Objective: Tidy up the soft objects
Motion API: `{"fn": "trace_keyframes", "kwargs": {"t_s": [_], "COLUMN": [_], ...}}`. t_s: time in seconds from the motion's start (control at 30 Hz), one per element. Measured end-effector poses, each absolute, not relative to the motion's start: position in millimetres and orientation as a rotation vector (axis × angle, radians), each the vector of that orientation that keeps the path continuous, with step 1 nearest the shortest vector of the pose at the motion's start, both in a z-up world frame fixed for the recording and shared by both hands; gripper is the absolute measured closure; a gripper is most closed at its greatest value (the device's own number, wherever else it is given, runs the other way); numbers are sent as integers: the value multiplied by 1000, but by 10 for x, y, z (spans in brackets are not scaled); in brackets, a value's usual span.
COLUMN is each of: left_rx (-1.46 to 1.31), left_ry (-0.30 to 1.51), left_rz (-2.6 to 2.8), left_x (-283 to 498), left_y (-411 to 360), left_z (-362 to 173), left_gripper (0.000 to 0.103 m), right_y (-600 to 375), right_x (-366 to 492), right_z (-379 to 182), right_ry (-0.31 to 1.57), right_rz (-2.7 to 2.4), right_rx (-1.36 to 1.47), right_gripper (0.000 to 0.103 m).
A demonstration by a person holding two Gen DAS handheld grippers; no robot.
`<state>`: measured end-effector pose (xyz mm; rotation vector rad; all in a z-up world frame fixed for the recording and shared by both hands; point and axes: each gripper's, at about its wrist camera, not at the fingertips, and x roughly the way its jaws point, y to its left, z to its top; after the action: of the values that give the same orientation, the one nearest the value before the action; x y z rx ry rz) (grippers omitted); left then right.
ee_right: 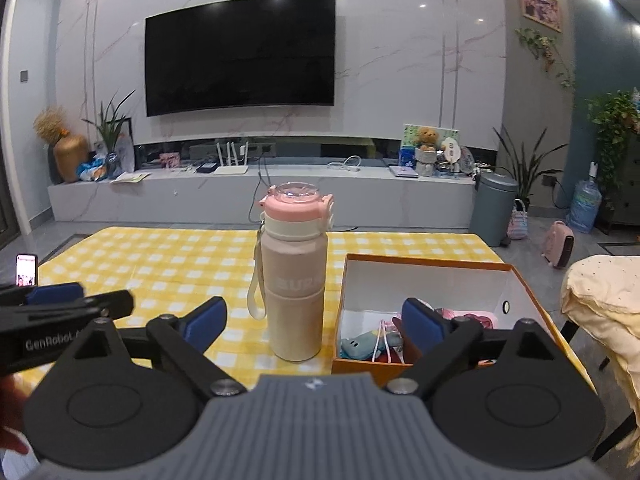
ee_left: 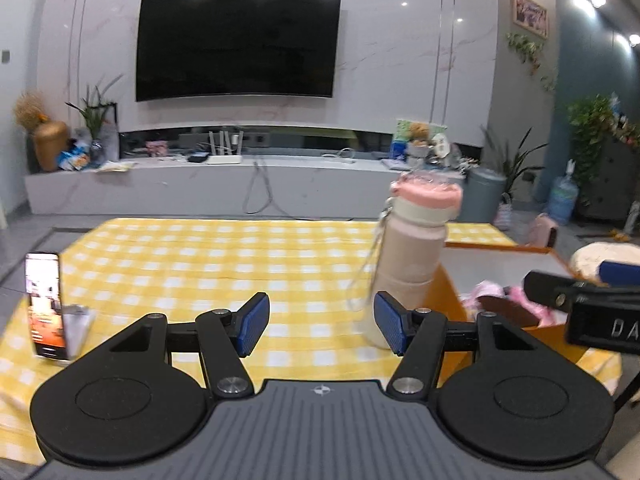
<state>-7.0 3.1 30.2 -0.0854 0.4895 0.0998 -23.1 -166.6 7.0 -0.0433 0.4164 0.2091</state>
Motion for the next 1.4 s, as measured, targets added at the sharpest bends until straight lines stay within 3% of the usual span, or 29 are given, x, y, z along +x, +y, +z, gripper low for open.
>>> {"fn": "trace_keyframes", "kwargs": {"t_s": [0.1,0.2,0.37,0.67,1.4], "left_rx": [-102,-86,-27,-45,-31], "left_ry": [493,509,528,628,644], "left_rz": [86,88,99,84,88], "left_x": [-129,-167,-200,-168,-163], "left_y": [56,37,-71,-35,-43], "left_z": [281,248,177,21,5], "left_gripper": [29,19,14,14,14], "right_y": [-1657,-1664,-1701,-1800,-1798], "right_x": [-257,-259,-293,-362,-361], "right_z": [29,-34,-216,-426,-469], "right_ry": [422,448,487,549,569], "right_rz": [192,185,130,57,71], "right_rx": [-36,-38,-60,-37,-47], "right_gripper": [7,6,4,3,3]}}
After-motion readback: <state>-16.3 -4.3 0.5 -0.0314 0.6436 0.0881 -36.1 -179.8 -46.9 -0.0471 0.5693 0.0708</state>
